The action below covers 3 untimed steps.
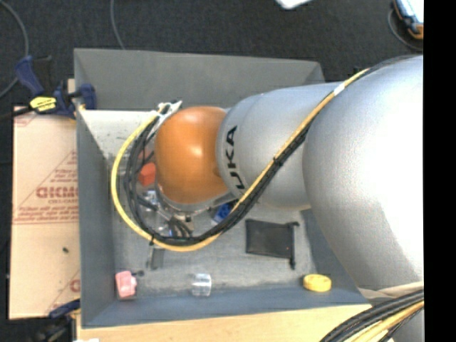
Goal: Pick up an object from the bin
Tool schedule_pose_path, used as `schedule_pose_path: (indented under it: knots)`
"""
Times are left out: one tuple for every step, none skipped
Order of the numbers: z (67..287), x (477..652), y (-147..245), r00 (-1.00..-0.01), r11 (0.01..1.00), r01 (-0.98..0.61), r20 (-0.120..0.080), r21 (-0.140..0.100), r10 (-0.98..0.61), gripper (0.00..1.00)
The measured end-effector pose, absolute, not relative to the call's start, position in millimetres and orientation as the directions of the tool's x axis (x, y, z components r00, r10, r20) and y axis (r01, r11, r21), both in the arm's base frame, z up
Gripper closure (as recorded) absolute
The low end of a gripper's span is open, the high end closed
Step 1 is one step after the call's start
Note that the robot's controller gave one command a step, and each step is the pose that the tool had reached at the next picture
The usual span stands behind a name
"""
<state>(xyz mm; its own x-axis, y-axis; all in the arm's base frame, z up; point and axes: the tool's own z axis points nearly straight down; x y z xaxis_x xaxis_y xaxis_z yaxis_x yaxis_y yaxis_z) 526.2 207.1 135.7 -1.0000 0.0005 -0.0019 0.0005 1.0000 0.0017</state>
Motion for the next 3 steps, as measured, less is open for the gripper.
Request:
schedule_pose_path:
  knots:
    - [118,542.9,178,-0.996,0.996,0.089,0.005,0.000,0.089,0.00]
    - [110,564.5,166,-0.952,0.952,0.308,-0.006,0.005,0.308,0.00]
    - [85,584.2,117,-0.989,0.989,-0.146,-0.001,0.002,-0.146,0.00]
